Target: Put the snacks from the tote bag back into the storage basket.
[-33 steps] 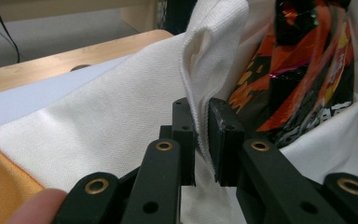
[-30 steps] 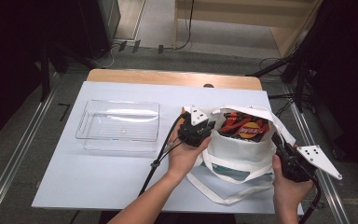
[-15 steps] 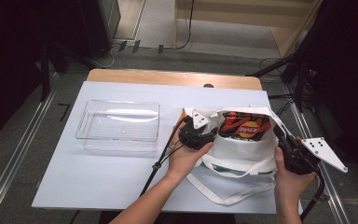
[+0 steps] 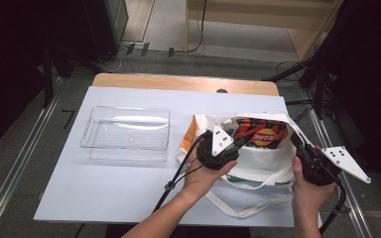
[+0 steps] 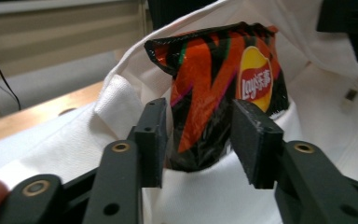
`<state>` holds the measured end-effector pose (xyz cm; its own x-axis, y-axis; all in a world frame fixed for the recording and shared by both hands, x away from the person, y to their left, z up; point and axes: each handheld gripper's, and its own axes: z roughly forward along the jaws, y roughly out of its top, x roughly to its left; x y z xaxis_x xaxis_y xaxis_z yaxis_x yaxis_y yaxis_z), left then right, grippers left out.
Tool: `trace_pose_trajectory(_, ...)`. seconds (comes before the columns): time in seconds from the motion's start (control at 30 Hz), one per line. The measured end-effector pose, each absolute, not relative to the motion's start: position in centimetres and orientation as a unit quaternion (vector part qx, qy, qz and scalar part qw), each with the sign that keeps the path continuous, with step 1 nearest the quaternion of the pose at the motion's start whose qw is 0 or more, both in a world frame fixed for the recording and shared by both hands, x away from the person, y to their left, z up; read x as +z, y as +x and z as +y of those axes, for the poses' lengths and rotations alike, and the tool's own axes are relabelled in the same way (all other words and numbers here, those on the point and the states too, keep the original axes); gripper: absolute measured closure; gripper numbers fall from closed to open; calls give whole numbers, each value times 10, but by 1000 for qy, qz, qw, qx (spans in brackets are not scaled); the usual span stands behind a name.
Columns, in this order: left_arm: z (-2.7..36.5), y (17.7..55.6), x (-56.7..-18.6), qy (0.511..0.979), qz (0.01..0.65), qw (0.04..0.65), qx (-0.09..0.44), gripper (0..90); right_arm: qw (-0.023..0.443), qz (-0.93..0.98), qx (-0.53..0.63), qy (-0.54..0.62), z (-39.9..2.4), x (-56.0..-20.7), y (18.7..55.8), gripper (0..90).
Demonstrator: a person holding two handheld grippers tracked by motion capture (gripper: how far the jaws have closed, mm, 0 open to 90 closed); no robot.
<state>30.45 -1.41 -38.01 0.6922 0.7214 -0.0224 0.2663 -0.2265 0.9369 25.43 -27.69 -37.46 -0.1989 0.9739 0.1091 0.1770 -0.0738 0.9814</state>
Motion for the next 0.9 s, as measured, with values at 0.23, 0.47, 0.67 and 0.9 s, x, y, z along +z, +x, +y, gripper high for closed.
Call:
trace_pose_trajectory(0.23,-16,315,-383,755,336,531,187,741,372,572,530,504,-276,-378,255,887)
trace_pose_trajectory(0.47,-8,313,-383,773,312,528,162,900,382,570,528,500,-277,-372,257,887)
trace_pose_trajectory(0.67,9,303,-388,777,280,545,145,900,392,549,522,522,-284,-367,265,885)
trace_pose_trajectory(0.9,17,298,-392,779,262,553,140,900,340,559,500,568,-292,-388,290,891)
